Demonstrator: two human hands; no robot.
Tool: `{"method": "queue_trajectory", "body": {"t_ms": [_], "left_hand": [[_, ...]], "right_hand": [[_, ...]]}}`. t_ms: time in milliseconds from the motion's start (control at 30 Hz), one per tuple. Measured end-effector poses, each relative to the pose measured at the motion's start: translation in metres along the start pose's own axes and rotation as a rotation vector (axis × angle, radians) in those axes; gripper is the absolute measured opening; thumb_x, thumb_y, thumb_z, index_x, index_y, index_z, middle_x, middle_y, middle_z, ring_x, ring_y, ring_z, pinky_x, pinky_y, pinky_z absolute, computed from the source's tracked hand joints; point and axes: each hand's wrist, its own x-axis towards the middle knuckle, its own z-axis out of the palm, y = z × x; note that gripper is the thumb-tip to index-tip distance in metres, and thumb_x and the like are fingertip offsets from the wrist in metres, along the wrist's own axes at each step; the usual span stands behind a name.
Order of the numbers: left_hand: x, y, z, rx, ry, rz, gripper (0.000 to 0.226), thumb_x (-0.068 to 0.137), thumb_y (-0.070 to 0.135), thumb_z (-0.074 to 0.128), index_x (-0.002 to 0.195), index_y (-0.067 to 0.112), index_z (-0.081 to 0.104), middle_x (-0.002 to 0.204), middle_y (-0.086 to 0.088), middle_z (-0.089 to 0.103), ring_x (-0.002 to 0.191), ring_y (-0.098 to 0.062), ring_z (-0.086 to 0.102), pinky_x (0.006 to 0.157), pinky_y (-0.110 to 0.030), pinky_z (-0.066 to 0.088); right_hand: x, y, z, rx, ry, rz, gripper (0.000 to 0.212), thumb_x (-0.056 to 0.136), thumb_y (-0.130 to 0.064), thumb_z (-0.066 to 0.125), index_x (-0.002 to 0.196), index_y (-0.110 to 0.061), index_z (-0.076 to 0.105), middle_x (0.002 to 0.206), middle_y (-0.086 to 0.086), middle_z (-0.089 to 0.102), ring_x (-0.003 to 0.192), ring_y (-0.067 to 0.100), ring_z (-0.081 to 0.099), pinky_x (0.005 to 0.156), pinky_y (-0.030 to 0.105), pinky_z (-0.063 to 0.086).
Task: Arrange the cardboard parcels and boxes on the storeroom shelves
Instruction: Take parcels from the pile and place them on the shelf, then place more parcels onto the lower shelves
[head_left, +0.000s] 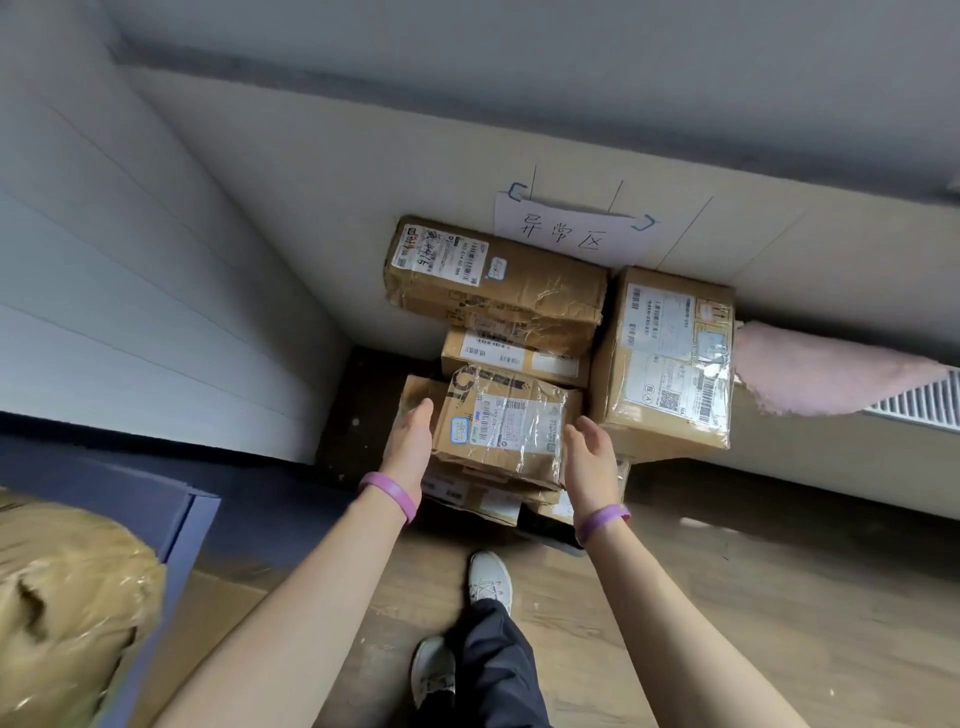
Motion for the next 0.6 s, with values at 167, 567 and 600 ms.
{"method": "queue_trajectory", "body": {"t_ms": [167, 567, 600], "left_hand": [[-0.05, 0.007, -0.027, -0.051, -0.029, 0.053, 0.05, 0.106, 0.046, 0.04, 0.148, 0.019, 0.044, 0.144, -0.001, 0.051, 0.12, -0.016, 0.048, 0.095, -0.028, 0.029], [-0.182, -0.004, -0.111, -0.192, -0.048, 0.283, 0.051, 0.104, 0.047, 0.039, 0.147, 0.021, 0.046, 0.153, 0.001, 0.045, 0.142, -0.019, 0.037, 0.108, -0.035, 0.028], [-0.189, -0.005, -0.119, -0.208, -0.034, 0.292, 0.051, 0.104, 0.047, 0.039, 0.147, 0.021, 0.046, 0.153, 0.002, 0.045, 0.143, -0.019, 0.037, 0.111, -0.037, 0.027]], "right_hand": [[-0.05, -0.029, 0.0, 0.027, -0.048, -0.108, 0.042, 0.102, -0.024, 0.05, 0.143, -0.014, 0.048, 0.144, 0.002, 0.051, 0.134, 0.019, 0.046, 0.111, 0.035, 0.038], [-0.198, -0.054, 0.025, -0.009, -0.28, -0.325, 0.04, 0.103, -0.028, 0.049, 0.141, -0.016, 0.05, 0.143, 0.001, 0.052, 0.131, 0.017, 0.048, 0.115, 0.041, 0.038], [-0.207, -0.055, 0.029, -0.021, -0.307, -0.338, 0.04, 0.103, -0.03, 0.049, 0.141, -0.018, 0.051, 0.143, 0.0, 0.052, 0.132, 0.017, 0.048, 0.115, 0.042, 0.037]]}}
